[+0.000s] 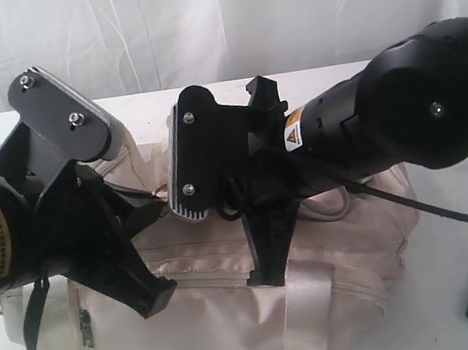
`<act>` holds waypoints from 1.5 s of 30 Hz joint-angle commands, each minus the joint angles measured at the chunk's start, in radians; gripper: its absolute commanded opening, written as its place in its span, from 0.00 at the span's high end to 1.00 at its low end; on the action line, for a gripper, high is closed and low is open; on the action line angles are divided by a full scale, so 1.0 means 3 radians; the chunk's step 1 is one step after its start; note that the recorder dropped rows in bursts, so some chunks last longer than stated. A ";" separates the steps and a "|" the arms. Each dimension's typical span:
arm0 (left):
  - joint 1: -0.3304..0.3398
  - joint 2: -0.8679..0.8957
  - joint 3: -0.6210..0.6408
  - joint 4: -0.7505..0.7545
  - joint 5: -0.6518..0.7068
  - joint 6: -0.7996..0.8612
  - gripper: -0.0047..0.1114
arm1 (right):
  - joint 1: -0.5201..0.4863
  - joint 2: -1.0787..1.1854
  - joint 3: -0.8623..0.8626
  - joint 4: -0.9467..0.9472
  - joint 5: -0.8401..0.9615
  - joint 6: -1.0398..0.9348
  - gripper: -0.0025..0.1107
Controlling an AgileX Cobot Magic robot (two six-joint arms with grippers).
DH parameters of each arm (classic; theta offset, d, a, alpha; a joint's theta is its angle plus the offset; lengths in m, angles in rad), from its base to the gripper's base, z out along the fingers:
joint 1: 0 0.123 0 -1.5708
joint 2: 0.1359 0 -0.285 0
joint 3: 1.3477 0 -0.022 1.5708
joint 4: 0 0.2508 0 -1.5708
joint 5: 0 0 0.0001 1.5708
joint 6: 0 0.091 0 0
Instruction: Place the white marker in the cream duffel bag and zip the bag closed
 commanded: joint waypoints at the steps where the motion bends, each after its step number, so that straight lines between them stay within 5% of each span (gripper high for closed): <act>1: 0.0003 -0.0115 -0.0017 0.0155 0.0279 -0.0028 0.96 | -0.0020 -0.0025 -0.0018 0.0005 0.0042 0.0012 0.98; 8: 0.0003 -0.0310 -0.0017 0.0332 0.0744 -0.0042 0.96 | -0.0020 -0.0025 -0.0018 0.0005 0.0049 0.0012 0.98; 16: 0.0003 -0.0363 -0.0017 0.0400 0.0783 -0.0113 0.96 | -0.0020 -0.0025 -0.0018 0.0005 0.0086 0.0012 0.98; 29: 0.0003 -0.0106 -0.0017 0.0414 0.0028 -0.0290 0.96 | -0.0020 -0.0076 -0.0050 0.0013 0.0079 0.0012 0.98; 38: 0.0003 0.0000 -0.0017 0.0511 0.0003 -0.0290 0.53 | -0.0020 -0.0158 -0.0081 0.0013 0.0200 0.0012 0.98; 45: 0.0003 -0.0113 -0.0017 0.0560 0.0053 -0.0149 0.50 | -0.0020 -0.0180 -0.0081 0.0013 0.0212 0.0012 0.98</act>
